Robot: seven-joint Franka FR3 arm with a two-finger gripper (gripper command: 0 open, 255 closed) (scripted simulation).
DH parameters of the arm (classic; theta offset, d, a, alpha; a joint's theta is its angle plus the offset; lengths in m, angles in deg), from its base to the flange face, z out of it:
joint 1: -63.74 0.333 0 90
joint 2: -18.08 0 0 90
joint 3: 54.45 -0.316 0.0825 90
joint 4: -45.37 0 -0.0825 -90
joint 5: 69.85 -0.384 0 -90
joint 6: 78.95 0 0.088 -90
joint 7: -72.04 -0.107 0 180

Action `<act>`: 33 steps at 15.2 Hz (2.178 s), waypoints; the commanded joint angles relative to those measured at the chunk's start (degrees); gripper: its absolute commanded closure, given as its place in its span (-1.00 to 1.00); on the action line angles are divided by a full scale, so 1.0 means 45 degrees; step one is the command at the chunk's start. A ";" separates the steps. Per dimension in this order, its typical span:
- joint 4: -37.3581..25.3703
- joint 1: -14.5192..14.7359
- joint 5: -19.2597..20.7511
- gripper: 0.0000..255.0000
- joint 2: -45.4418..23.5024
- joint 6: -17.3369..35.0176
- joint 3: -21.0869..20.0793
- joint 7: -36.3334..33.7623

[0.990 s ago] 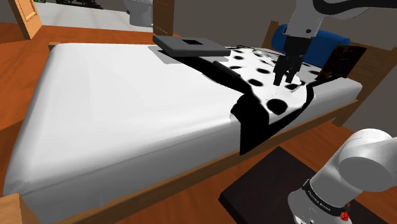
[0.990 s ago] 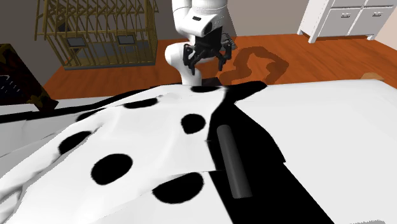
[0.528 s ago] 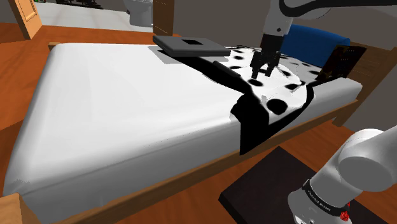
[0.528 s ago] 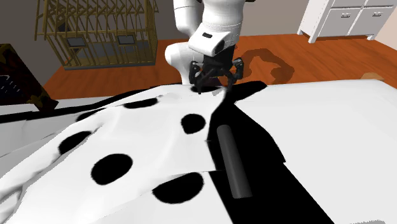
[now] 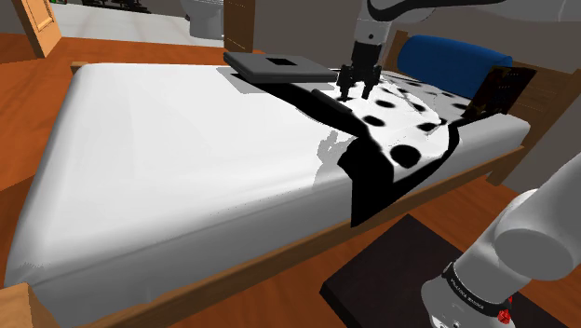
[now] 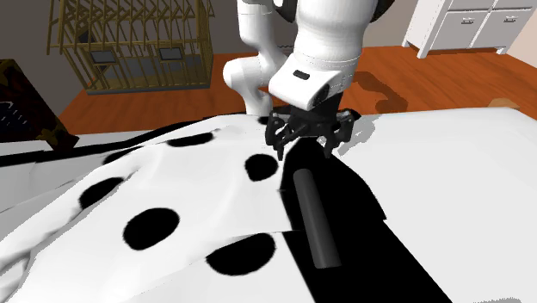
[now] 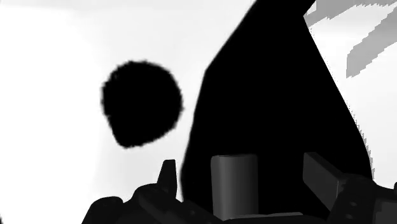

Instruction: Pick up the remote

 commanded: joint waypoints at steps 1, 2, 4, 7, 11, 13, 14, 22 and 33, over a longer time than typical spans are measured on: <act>-0.1046 -0.0002 0.0099 -1.00 -0.0914 -0.0013 -0.0025 -0.0217; -0.1611 -0.0006 0.0151 -1.00 -0.1397 -0.0035 -0.0025 -0.0309; -0.2819 -0.0011 0.0254 -1.00 -0.2385 -0.0136 -0.0017 -0.0482; -0.4877 -0.0015 0.0401 -1.00 -0.3954 -0.0450 0.0018 -0.0713; -0.5377 -0.0015 0.0459 -1.00 -0.4564 -0.0271 0.0041 -0.0818; -0.4982 -0.0017 0.0463 -1.00 -0.4526 0.0086 0.0041 -0.0844; -0.4789 -0.0017 0.0466 -1.00 -0.4510 0.0263 0.0041 -0.0857; -0.4301 -0.0025 0.0471 1.00 -0.4483 0.0723 0.0045 -0.0881; -0.5266 -0.0017 0.0460 1.00 -0.4554 -0.0169 0.0040 -0.0826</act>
